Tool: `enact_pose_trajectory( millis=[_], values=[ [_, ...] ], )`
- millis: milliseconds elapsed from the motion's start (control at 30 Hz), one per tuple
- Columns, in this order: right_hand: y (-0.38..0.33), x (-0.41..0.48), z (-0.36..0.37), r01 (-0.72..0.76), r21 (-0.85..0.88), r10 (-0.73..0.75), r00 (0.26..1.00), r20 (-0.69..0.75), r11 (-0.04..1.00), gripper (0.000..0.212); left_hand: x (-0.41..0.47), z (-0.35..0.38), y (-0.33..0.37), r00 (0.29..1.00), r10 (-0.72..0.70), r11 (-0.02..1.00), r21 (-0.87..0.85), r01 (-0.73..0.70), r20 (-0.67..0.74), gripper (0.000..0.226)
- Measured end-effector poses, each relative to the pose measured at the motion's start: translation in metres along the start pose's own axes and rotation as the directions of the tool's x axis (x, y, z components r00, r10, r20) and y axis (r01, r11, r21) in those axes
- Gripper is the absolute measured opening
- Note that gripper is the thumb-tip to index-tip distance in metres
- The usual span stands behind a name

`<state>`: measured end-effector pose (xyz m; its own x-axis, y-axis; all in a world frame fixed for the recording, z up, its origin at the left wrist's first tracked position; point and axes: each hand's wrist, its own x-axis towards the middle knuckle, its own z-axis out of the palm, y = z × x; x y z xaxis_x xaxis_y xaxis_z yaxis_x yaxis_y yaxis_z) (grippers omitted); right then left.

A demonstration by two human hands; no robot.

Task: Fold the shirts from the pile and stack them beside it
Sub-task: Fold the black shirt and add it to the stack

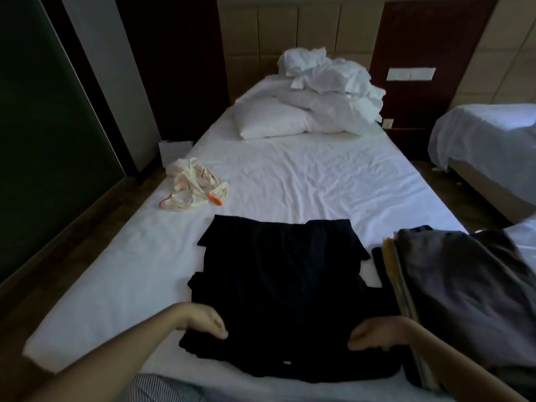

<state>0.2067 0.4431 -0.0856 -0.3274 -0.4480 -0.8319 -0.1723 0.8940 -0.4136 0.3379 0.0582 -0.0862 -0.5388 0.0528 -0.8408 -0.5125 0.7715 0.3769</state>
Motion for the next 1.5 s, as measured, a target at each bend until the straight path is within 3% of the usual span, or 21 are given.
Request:
enact_pose_trajectory(
  millis=[67, 167, 267, 333, 400, 467, 533, 600, 700, 767, 900, 1033, 1200, 1333, 1367, 1433, 1500],
  values=[
    [-0.005, 0.011, -0.009, 0.079, 0.097, -0.061, 0.982, -0.177, 0.992, 0.02, 0.003, -0.008, 0.005, 0.997, 0.04, 0.999, -0.015, -0.041, -0.065, 0.039],
    [-0.009, 0.03, -0.035, 0.208, 0.143, -0.109, 0.856, -0.506, 0.968, 0.021, 0.013, -0.027, 0.01, 0.966, 0.088, 0.987, -0.113, -0.118, -0.242, 0.025],
    [-0.014, 0.045, -0.056, 0.226, 0.161, -0.063, 0.743, -0.666, 0.961, 0.028, 0.03, -0.046, 0.015, 0.877, 0.087, 0.951, -0.224, -0.215, -0.472, 0.008],
    [-0.015, 0.053, -0.064, 0.244, 0.213, -0.007, 0.673, -0.74, 0.946, 0.038, 0.044, -0.058, 0.018, 0.8, 0.047, 0.936, -0.254, -0.245, -0.598, 0.017],
    [-0.016, 0.058, -0.069, 0.276, 0.354, 0.082, 0.674, -0.734, 0.894, 0.048, 0.056, -0.067, 0.021, 0.748, -0.025, 0.926, -0.297, -0.233, -0.663, 0.037],
    [-0.016, 0.063, -0.072, 0.332, 0.583, 0.182, 0.736, -0.652, 0.742, 0.056, 0.067, -0.073, 0.021, 0.721, -0.115, 0.908, -0.367, -0.203, -0.684, 0.055],
    [-0.02, 0.063, -0.075, 0.337, 0.742, 0.246, 0.795, -0.554, 0.58, 0.057, 0.075, -0.075, 0.021, 0.747, -0.211, 0.85, -0.496, -0.178, -0.63, 0.071],
    [-0.021, 0.067, -0.076, 0.328, 0.802, 0.277, 0.817, -0.506, 0.5, 0.053, 0.079, -0.071, 0.023, 0.773, -0.279, 0.769, -0.614, -0.175, -0.57, 0.081],
    [-0.029, 0.065, -0.075, 0.273, 0.823, 0.271, 0.853, -0.447, 0.498, 0.044, 0.081, -0.069, 0.021, 0.75, -0.376, 0.737, -0.666, -0.113, -0.544, 0.085],
    [-0.034, 0.061, -0.072, 0.207, 0.809, 0.249, 0.884, -0.396, 0.549, 0.04, 0.077, -0.071, 0.017, 0.777, -0.42, 0.699, -0.714, -0.053, -0.469, 0.091],
    [-0.04, 0.05, -0.074, 0.191, 0.737, 0.228, 0.875, -0.427, 0.648, 0.039, 0.057, -0.068, 0.013, 0.918, -0.272, 0.525, -0.844, -0.109, -0.288, 0.062],
    [-0.044, 0.02, -0.085, 0.316, 0.719, 0.176, 0.836, -0.519, 0.619, 0.029, 0.036, -0.065, 0.01, 0.929, -0.185, 0.489, -0.85, -0.197, -0.321, 0.052],
    [-0.047, -0.026, -0.107, 0.587, 0.664, 0.167, 0.678, -0.716, 0.462, 0.01, -0.027, -0.098, 0.026, 0.837, -0.09, 0.318, -0.812, -0.49, -0.54, 0.017],
    [-0.055, -0.077, -0.148, 0.708, 0.583, 0.2, 0.553, -0.809, 0.4, 0.023, -0.088, -0.146, 0.039, 0.707, -0.03, 0.22, -0.695, -0.684, -0.706, 0.018],
    [-0.056, -0.089, -0.16, 0.734, 0.561, 0.181, 0.536, -0.824, 0.383, 0.027, -0.106, -0.155, 0.044, 0.68, 0.002, 0.236, -0.661, -0.713, -0.733, 0.019],
    [-0.063, -0.113, -0.183, 0.765, 0.509, 0.152, 0.492, -0.857, 0.393, 0.031, -0.138, -0.174, 0.051, 0.617, 0.033, 0.39, -0.559, -0.732, -0.786, 0.017],
    [-0.079, -0.139, -0.2, 0.821, 0.359, 0.133, 0.336, -0.932, 0.443, 0.027, -0.169, -0.188, 0.061, 0.553, 0.042, 0.519, -0.455, -0.724, -0.832, 0.015]
  ],
)
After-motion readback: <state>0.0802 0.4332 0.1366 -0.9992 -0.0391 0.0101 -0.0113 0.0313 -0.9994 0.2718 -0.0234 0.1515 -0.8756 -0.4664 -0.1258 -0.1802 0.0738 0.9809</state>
